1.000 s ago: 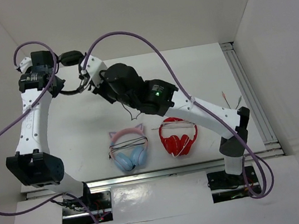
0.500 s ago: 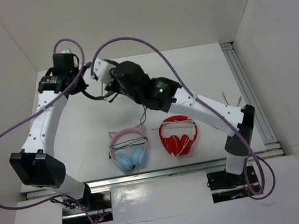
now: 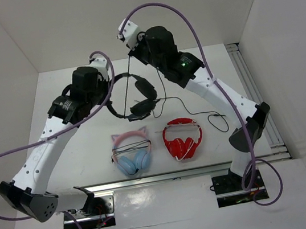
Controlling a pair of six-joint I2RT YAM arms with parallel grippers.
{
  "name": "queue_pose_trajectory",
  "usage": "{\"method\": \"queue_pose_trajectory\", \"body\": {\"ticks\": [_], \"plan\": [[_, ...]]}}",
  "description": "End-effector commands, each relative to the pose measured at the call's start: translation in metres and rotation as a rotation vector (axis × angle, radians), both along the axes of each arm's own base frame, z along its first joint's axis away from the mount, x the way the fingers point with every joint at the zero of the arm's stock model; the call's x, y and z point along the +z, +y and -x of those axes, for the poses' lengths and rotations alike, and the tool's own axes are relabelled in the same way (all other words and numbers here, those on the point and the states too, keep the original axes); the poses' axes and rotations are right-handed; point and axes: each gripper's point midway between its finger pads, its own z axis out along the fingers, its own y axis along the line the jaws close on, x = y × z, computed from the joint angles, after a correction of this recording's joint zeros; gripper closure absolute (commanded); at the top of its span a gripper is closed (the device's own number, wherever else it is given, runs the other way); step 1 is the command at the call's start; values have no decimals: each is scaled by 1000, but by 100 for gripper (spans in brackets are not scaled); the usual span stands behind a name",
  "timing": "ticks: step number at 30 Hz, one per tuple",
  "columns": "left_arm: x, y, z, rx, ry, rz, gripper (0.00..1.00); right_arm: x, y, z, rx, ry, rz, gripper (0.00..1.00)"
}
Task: Wrap the headphones
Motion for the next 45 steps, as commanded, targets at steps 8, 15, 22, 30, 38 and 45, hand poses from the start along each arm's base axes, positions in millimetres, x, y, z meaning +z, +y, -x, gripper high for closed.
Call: {"method": "queue_pose_trajectory", "body": {"ticks": [8, 15, 22, 30, 38, 45], "plan": [[81, -36, 40, -205, -137, 82, 100, -8, -28, -39, 46, 36, -152, 100], [140, -13, 58, -93, -207, 166, 100, -43, -19, -47, 215, 146, -311, 100], [176, -24, 66, -129, -248, 280, 100, -79, 29, -48, 406, 263, -474, 91], [219, -28, 68, -86, -313, 450, 100, -110, 89, -19, 722, 396, -687, 58], [231, 46, 34, 427, -427, 531, 100, -217, 120, -12, 715, 606, -741, 53], [243, 87, -40, 624, -498, 602, 100, -248, 119, 18, 733, 682, -695, 70]]}}
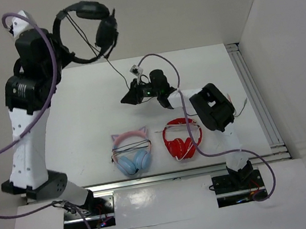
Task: Wrap the headphones
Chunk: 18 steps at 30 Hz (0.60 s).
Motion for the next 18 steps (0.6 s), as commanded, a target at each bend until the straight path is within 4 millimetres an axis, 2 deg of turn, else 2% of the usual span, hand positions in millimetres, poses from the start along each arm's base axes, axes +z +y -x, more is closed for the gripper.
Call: {"method": "queue_pose_trajectory", "body": {"ticks": [1, 2, 3, 4, 6, 7, 8, 9, 10, 11, 12, 13, 14, 15, 16, 17, 18], "plan": [[29, 14, -51, 103, -130, 129, 100, 37, 3, 20, 50, -105, -64, 76], [27, 17, -59, 108, -127, 129, 100, 36, 1, 25, 60, -106, -56, 77], [24, 31, -69, 142, -123, 135, 100, 37, 2, 32, 72, -121, -52, 81], [16, 33, -82, 141, -106, 135, 100, 39, -3, 40, 73, -115, -37, 84], [6, 47, -96, 171, -90, 139, 100, 35, -1, 54, 68, -134, 14, 95], [-8, 59, -103, 212, -59, 127, 100, 35, -1, 59, 58, -143, 44, 98], [-20, 62, -113, 238, -38, 115, 100, 51, -2, 66, 41, -180, 61, 100], [-27, 70, -115, 266, -24, 94, 100, 49, 2, 72, 9, -212, 125, 100], [-50, 73, -124, 287, 21, 77, 100, 57, 2, 78, -2, -238, 147, 100], [-58, 77, -126, 311, 39, 54, 100, 78, -1, 85, -21, -285, 145, 100], [-70, 80, -127, 331, 65, 40, 100, 78, -2, 90, -41, -305, 190, 100], [-89, 87, -130, 357, 101, 24, 100, 90, -2, 92, -53, -331, 192, 100], [-98, 89, -130, 371, 123, 12, 100, 116, -4, 94, -78, -376, 178, 100], [-121, 96, -132, 387, 184, -29, 100, 115, -5, 98, -107, -400, 243, 100], [-128, 98, -131, 397, 199, -38, 100, 121, -5, 99, -132, -431, 272, 100], [-141, 103, -130, 396, 245, -57, 100, 138, -5, 97, -165, -471, 285, 100], [-149, 103, -129, 396, 274, -66, 100, 142, -9, 98, -188, -497, 326, 100]]}}
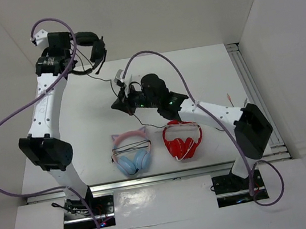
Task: Wrap the headphones
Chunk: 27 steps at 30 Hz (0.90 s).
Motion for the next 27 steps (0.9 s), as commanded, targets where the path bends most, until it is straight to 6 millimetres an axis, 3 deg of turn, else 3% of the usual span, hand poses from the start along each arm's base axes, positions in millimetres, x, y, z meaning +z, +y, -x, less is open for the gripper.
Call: {"method": "queue_pose_trajectory", "body": {"ticks": [1, 2, 5, 6, 8, 11, 12, 14, 16, 19, 20, 21, 24, 26, 27], "plan": [[-1, 18, -5, 69, -14, -39, 100, 24, -22, -20, -165, -144, 141, 100], [-17, 23, -5, 92, 39, -63, 100, 45, -21, -18, -156, -160, 115, 100], [-54, 26, 0, 69, 176, -89, 100, 59, -20, -12, -153, -211, 158, 100], [-68, 23, 1, 33, 219, -52, 100, 73, -23, -18, -187, -244, 156, 100], [-96, 16, 9, -53, 306, -37, 100, 75, -32, -30, -243, -285, 214, 100], [-108, -13, 10, -297, 335, -34, 100, 92, -55, -55, -319, -356, 265, 100], [-116, -32, 14, -384, 368, -37, 100, 106, -58, -59, -345, -393, 262, 100], [-127, -58, 22, -526, 432, -24, 100, 106, -78, -81, -435, -446, 348, 100], [-132, -94, 33, -660, 451, -7, 100, 121, -91, -96, -500, -482, 359, 100], [-121, -137, 53, -842, 423, -16, 100, 126, -118, -125, -587, -483, 380, 100], [-114, -146, 58, -890, 409, -36, 100, 133, -130, -135, -615, -489, 367, 100], [-102, -161, 69, -949, 381, -46, 100, 129, -135, -141, -627, -482, 378, 100], [-92, -188, 94, -1063, 351, -70, 100, 137, -158, -162, -687, -480, 346, 100], [-69, -196, 107, -1103, 288, -85, 100, 132, -162, -174, -687, -458, 323, 100], [-62, -192, 116, -1084, 278, -94, 100, 131, -178, -183, -704, -444, 316, 100]]}}
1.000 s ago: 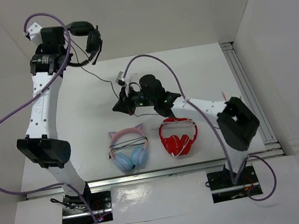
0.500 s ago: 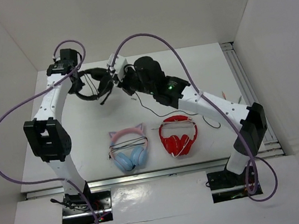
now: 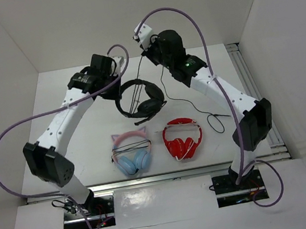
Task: Wrap the headphones
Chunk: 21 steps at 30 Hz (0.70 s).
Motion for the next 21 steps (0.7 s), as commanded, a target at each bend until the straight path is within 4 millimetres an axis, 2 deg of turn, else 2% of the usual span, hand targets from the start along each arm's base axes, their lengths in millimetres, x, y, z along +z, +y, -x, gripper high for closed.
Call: {"method": "queue_pose_trajectory", "body": {"ticks": [1, 4, 7, 9, 10, 11, 12, 13, 14, 15, 17, 18, 19, 20, 21], "plan": [[58, -1, 22, -67, -146, 57, 100, 23, -24, -27, -32, -51, -85, 100], [74, 4, 34, -44, -175, 65, 100, 13, -38, -42, -17, -9, -136, 98], [108, 11, 43, -17, -251, 76, 100, -6, -29, -50, 30, 45, -177, 97], [122, 15, 52, -8, -273, 54, 100, -12, -22, -52, 48, 65, -215, 95], [133, 15, 57, 0, -293, 69, 100, -21, -11, -51, 100, 87, -235, 93], [155, 12, 61, -10, -346, 98, 100, -27, -4, -47, 134, 109, -251, 87], [162, 8, 66, -27, -344, 132, 100, -31, 10, -44, 199, 132, -301, 83], [175, 2, 73, -57, -369, 166, 100, -41, 18, -43, 234, 161, -324, 78], [190, -6, 81, -101, -386, 210, 100, -62, 27, -41, 269, 210, -339, 76], [199, -8, 83, -101, -402, 235, 100, -68, 34, -38, 301, 235, -369, 73], [220, -13, 92, -105, -436, 284, 100, -71, 63, -22, 423, 283, -459, 70], [226, -7, 89, -63, -458, 278, 100, -91, 75, -16, 449, 333, -477, 68], [230, -4, 88, -26, -464, 291, 100, -88, 96, -2, 518, 339, -520, 66], [231, 0, 83, 25, -474, 278, 100, -107, 106, 2, 527, 374, -532, 66], [236, 4, 82, 54, -488, 284, 100, -109, 116, 7, 553, 376, -544, 65]]}}
